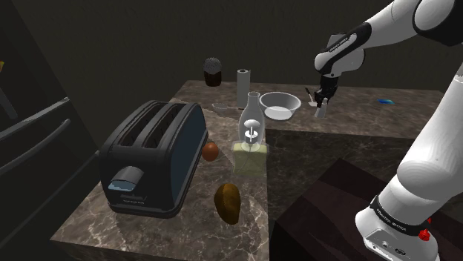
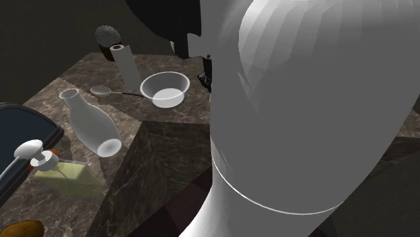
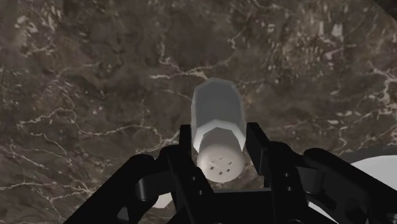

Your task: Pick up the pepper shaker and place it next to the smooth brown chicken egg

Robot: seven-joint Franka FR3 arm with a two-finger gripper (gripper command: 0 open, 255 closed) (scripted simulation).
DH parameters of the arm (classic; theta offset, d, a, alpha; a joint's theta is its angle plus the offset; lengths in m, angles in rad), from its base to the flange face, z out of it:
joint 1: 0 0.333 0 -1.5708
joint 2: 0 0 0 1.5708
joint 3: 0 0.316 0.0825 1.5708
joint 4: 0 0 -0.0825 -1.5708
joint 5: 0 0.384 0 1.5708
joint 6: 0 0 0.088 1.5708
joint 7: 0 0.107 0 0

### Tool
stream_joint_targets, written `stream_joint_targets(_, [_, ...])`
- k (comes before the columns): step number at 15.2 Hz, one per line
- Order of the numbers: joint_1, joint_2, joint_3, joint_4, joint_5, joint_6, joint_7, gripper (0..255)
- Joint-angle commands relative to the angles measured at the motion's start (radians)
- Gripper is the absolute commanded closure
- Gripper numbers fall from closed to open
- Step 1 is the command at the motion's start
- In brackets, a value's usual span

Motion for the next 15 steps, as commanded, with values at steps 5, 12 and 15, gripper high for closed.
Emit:
stream_joint_targets(5, [0.0,0.0,0.0,0.0,0.0,0.0,0.0,255])
stream_joint_targets(12, [0.004,-0.032,-0.002,0.021,-0.017,-0.051,0.009,255])
stream_joint_targets(15, [0.006,-0.055,-0.003,0.039,-0.028,-0.09,0.014,255])
